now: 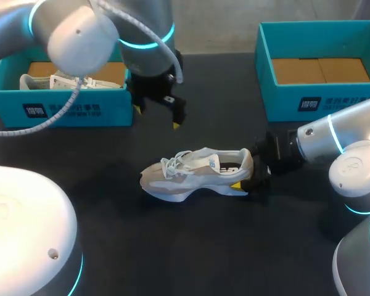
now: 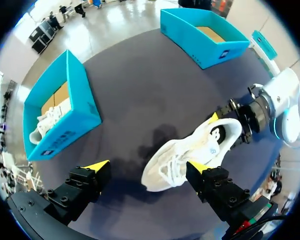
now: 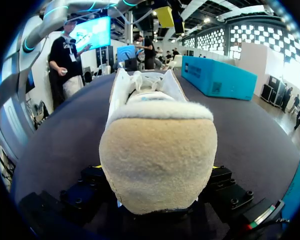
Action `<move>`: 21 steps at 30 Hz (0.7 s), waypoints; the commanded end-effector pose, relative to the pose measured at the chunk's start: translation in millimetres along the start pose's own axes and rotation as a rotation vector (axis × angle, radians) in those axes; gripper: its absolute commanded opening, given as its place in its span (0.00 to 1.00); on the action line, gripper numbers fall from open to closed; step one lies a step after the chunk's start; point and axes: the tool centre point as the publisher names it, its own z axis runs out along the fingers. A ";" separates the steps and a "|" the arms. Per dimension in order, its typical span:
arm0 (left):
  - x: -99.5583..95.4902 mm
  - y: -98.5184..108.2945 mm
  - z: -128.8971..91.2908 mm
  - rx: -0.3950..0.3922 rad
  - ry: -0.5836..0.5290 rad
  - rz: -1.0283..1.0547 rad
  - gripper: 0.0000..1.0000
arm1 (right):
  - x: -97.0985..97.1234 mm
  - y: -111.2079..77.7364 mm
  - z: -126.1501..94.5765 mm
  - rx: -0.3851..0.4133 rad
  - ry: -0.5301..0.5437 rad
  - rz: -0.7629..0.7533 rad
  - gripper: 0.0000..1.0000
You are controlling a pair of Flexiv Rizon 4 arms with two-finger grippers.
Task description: Take the shoe out of the shoebox, open the shoe tongue, remove and reinsert the insole, then place the shoe into the shoebox
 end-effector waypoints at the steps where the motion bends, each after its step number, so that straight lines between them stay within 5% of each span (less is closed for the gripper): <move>1: 14.3 2.1 6.3 0.015 -0.031 -0.037 1.00 | -0.2 0.3 3.4 0.003 -0.001 0.001 0.00; 21: 85.2 -2.0 40.5 -0.010 -0.005 -0.040 1.00 | -0.2 0.3 3.4 0.003 -0.001 0.001 0.00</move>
